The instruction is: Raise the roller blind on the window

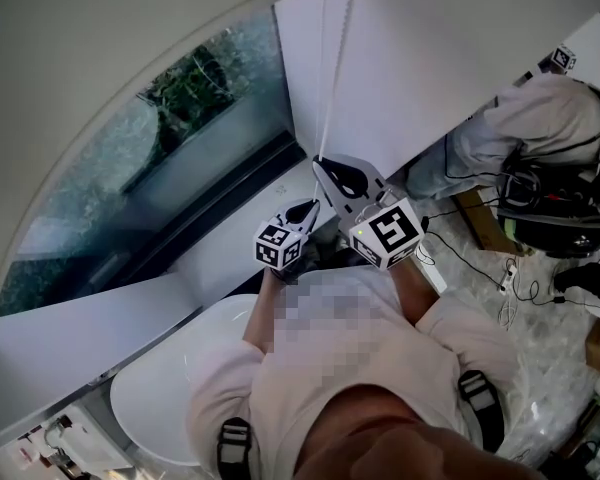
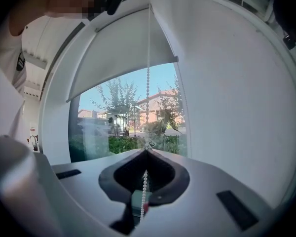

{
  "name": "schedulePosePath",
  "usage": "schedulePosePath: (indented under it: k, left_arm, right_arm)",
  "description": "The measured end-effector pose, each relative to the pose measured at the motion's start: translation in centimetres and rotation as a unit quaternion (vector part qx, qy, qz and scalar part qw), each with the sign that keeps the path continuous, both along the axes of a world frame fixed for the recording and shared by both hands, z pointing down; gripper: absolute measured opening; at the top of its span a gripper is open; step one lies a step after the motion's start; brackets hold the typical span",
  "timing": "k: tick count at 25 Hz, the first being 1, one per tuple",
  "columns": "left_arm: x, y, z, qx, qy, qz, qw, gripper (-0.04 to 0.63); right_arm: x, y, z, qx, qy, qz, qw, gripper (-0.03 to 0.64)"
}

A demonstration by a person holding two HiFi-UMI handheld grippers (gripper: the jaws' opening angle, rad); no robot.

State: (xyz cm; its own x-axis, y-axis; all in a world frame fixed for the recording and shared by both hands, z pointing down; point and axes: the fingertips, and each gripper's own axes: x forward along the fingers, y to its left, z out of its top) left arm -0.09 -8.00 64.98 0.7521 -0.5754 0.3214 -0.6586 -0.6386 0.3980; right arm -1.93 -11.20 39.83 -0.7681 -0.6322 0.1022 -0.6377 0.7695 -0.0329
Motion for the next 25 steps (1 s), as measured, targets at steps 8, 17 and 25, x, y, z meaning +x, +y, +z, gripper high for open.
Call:
schedulePosePath:
  k: [8,17,25]
  left_arm:
    - [0.0,0.8,2.1,-0.018,-0.014,0.007,0.9997,0.009]
    - [-0.9,1.5,-2.0,0.030,-0.005,-0.001,0.9996,0.011]
    - [-2.2,0.9,-16.0,0.150,0.048,-0.009,0.9874,0.065]
  right_arm:
    - [0.3,0.8,2.2,-0.012,0.006,0.005,1.000,0.061]
    - [0.5,0.7,2.3,-0.008,0.005,0.008,1.000,0.061]
    - [0.9,0.3,2.1,-0.004,0.009,0.009,1.000,0.061]
